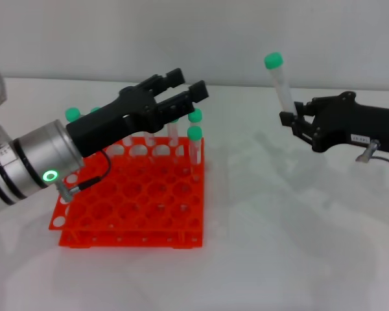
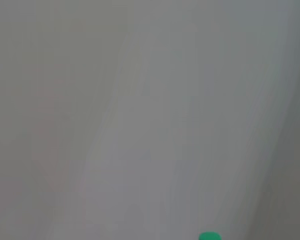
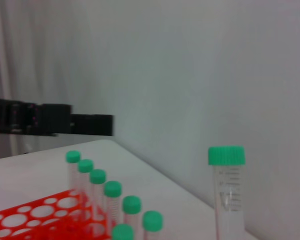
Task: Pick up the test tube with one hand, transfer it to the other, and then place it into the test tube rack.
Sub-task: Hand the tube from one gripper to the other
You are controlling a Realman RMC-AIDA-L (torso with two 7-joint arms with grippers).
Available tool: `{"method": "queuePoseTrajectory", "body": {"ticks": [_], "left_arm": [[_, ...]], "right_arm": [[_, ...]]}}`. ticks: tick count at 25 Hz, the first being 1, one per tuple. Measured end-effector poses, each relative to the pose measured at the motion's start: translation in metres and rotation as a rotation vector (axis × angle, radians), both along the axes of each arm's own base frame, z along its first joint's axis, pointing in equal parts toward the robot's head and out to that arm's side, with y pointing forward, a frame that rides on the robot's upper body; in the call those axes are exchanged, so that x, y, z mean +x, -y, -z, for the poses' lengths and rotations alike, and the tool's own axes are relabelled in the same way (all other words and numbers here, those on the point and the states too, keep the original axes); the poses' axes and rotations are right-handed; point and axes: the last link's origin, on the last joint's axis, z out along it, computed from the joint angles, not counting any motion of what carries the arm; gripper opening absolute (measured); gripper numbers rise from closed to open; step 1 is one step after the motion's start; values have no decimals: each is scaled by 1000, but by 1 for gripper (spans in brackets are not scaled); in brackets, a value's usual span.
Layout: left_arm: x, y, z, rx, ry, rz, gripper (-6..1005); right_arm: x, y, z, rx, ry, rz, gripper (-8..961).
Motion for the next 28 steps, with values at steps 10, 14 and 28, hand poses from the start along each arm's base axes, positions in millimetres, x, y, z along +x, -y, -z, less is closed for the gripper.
{"method": "queuePoseTrajectory", "body": {"ticks": [10,14,28], "left_arm": [[14,-10,13,-82,-45,-6,800],[15,-13,18,-108,-72,-25,799],[22,-12,26,-136,-113,15,794]], "right_arm": [[-16,6,19,-61,36,-101,197],[-27,9,22,-70,40,-138,197],[-42,10,30,-93,51,-181,198]]}}
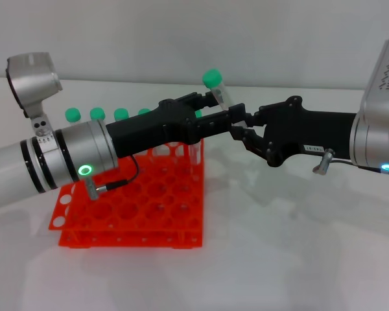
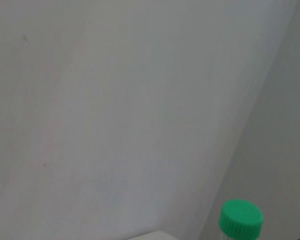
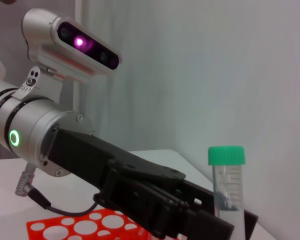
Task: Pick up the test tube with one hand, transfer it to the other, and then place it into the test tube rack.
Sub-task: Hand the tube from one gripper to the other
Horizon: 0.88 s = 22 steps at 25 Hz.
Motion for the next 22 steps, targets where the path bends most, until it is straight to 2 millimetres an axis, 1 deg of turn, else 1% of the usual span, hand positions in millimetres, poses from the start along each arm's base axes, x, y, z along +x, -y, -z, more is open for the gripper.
{"method": "queuePoseTrajectory", "body": {"ticks": [10,15,21,22], "left_arm": [[-2,5,2,5,17,-9,783],[-1,5,2,7,18,-5,607],[-2,6,2,12,15,-5,495],[-2,6,2,12,14,-4,494]], "right_arm": [[8,1,-1,3,-5,32,198],[8,1,0,-1,-2,31,198],[7,3,3,-12,2,25,198],[6,2,4,-13,3,24,198]]}}
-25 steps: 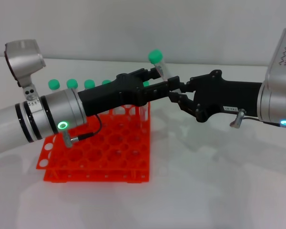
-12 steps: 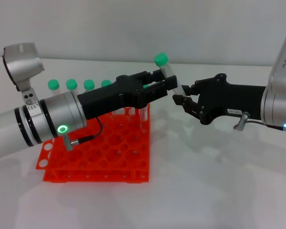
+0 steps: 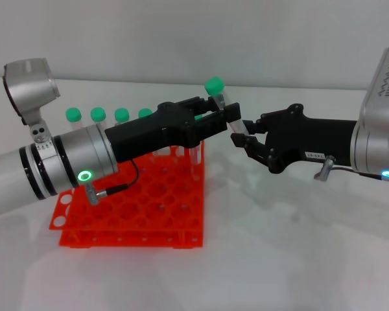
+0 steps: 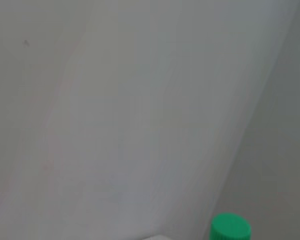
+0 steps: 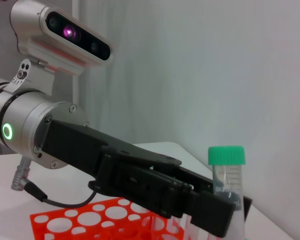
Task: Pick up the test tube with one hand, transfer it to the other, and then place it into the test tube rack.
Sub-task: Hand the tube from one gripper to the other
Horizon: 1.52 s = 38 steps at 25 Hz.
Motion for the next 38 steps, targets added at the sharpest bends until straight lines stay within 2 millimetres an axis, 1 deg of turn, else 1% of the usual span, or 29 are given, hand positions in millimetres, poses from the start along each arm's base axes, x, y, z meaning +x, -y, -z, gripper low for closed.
{"method": "queuePoseTrajectory", "body": {"ticks": [6,17,23,28,31,35,36,37,38], "left_arm": [[0,0,1,1,-13,12,486],[-2,1,0,30,11,-6,253],[-1,1,0,28,14,-1,205],[1,2,0,27,21,4,205],[3,4,0,31,32,15,205],[4,8,-4,52,44,43,206],[3,11,-6,70,44,59,206],[1,16,-8,103,39,78,206],[1,16,-8,103,39,78,206]], "right_arm": [[0,-1,1,-1,1,0,198],[1,1,1,-2,3,-2,198],[4,1,2,-8,24,-1,198],[12,1,3,-17,30,37,198],[20,-3,0,-6,26,69,266],[43,-12,-9,25,16,153,435],[58,-16,-17,48,3,208,477],[65,-17,-21,60,-2,231,517],[65,-17,-21,60,-2,231,557]]}}
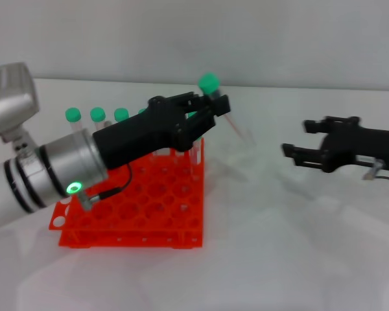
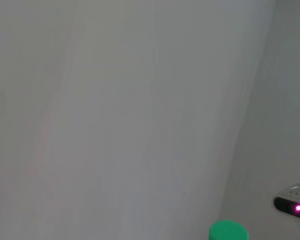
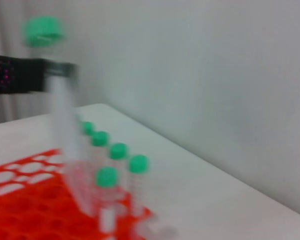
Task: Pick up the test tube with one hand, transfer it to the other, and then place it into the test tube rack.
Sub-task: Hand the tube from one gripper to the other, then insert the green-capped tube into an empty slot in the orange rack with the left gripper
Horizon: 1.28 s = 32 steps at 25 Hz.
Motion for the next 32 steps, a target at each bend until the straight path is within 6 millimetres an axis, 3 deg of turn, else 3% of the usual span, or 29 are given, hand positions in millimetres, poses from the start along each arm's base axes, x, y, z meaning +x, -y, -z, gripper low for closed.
{"method": "queuePoseTrajectory", "body": {"ticks": [4,15,24,32], "left_arm": [[-13,14,-4,101,-26,22,206],[-71,54,-21,370,-66,-94,207],[-92,66,-20,436,-90,-170,207],[-95,51,-15,415,-120,-215,207]], "right_arm": [[27,3,-16,51,-19,83,718],[67,16,-33,100,-40,201,864],[77,18,-31,94,-48,241,864],[77,19,-28,85,-54,248,863]]}}
